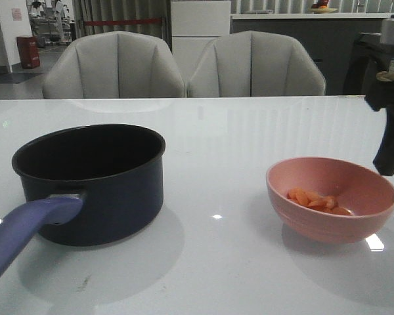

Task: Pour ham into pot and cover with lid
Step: 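Lower the right gripper and grasp the rim of the pink bowl, then lift the pink bowl and carry it over the saucepan, then tilt the pink bowl to pour the orange slices into the saucepan, then carry the empty pink bowl back and lower it onto the table, then open the right gripper and raise it away from the bowl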

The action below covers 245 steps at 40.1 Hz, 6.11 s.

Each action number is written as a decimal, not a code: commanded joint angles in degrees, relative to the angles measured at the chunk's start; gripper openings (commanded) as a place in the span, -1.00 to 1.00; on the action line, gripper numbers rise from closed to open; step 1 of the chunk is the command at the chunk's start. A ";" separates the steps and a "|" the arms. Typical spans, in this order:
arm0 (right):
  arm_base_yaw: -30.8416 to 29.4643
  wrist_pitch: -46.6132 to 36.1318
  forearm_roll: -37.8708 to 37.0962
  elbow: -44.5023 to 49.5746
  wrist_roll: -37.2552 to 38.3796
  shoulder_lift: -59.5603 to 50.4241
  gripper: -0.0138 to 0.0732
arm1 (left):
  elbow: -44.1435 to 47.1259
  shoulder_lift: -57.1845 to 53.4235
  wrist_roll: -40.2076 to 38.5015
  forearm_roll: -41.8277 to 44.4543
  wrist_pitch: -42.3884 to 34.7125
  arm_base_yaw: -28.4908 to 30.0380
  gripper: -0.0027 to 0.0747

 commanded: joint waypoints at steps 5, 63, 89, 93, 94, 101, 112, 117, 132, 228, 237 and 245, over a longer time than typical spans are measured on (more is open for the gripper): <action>-0.07 -1.55 4.57 -4.76 -4.48 6.23 0.39 | -1.61 1.24 -0.02 -0.14 -3.85 -0.42 0.36; 29.03 -45.85 7.77 -10.25 -17.58 -0.33 -0.38 | -1.61 1.24 -0.02 -0.24 -3.04 -0.42 0.36; 36.63 -91.86 -1.17 -13.61 -35.53 20.08 -0.38 | -1.61 1.24 -0.02 -0.24 -2.46 -0.42 0.36; 37.13 -101.01 -1.47 -13.61 -37.70 22.15 -0.38 | -1.61 1.24 -0.02 -0.24 -2.46 -0.42 0.36; 37.27 -103.69 -1.95 -13.61 -37.76 22.77 -0.38 | -1.61 1.24 -0.02 -0.24 -2.46 -0.42 0.36; 37.27 -110.81 -9.83 -13.61 -38.01 24.00 -0.38 | -1.61 1.24 -0.02 -0.24 -2.36 -0.42 0.36; 37.27 -112.58 -13.56 -13.73 -49.21 24.00 -0.38 | -1.61 1.24 -0.02 -0.24 -2.36 -0.42 0.36; 37.17 -112.58 -13.36 -13.80 -50.98 24.00 -0.38 | -1.61 1.24 -0.02 -0.36 -2.36 -0.42 0.36; 37.62 -88.08 12.24 -13.80 -18.03 18.89 -0.38 | -1.61 1.24 -0.02 -0.36 -2.36 -0.42 0.36; -0.14 -7.25 3.00 -4.30 -13.87 -9.10 0.49 | -1.61 1.24 -0.02 -0.36 -2.53 -0.42 0.14; 2.80 -16.66 3.58 6.28 -13.92 -26.61 0.49 | -1.61 1.24 -0.02 -0.36 -3.66 -0.42 0.13; 5.74 -21.40 3.58 12.87 -13.92 -41.04 0.49 | -1.61 1.24 -0.02 -0.37 -3.66 -0.42 0.13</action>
